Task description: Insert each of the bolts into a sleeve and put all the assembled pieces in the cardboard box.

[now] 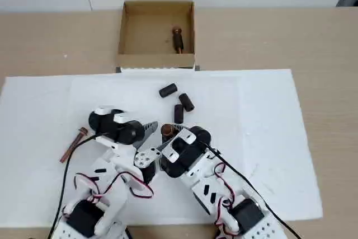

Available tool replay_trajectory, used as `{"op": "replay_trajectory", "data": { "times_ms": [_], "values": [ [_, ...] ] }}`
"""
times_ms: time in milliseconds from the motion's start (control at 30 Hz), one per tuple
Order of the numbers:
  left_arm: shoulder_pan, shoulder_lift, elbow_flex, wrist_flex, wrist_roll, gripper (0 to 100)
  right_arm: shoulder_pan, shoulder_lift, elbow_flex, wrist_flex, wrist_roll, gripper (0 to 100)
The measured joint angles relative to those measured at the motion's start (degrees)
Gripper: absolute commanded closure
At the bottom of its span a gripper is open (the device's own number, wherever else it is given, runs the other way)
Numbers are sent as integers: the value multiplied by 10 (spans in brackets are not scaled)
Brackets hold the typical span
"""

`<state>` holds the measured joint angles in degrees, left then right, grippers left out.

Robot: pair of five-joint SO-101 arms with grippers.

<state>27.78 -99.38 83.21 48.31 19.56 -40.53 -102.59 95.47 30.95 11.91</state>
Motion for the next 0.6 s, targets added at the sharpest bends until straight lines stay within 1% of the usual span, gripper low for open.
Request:
{"op": "replay_trajectory", "data": {
  "times_ms": [200, 267, 300, 400, 467, 533, 600],
  "values": [
    [-9, 0, -49, 0, -4, 773, 0, 0, 0, 0, 0, 995],
    [-26, 0, -67, 0, -20, 808, 8, 0, 0, 0, 0, 995],
    [-35, 0, -72, 0, -35, 846, 16, 0, 0, 0, 0, 995],
    [-86, 0, -76, 0, -84, 1000, 38, 0, 0, 6, 0, 995],
    [-118, 0, -76, 0, -125, 976, 52, 0, 0, 24, -12, 995],
    [-145, 0, -76, 0, -163, 995, 73, 0, -2, 43, -44, 995],
    [-178, -6, -60, 0, -195, 994, 98, 0, -5, 68, -84, 995]
  ]
}}
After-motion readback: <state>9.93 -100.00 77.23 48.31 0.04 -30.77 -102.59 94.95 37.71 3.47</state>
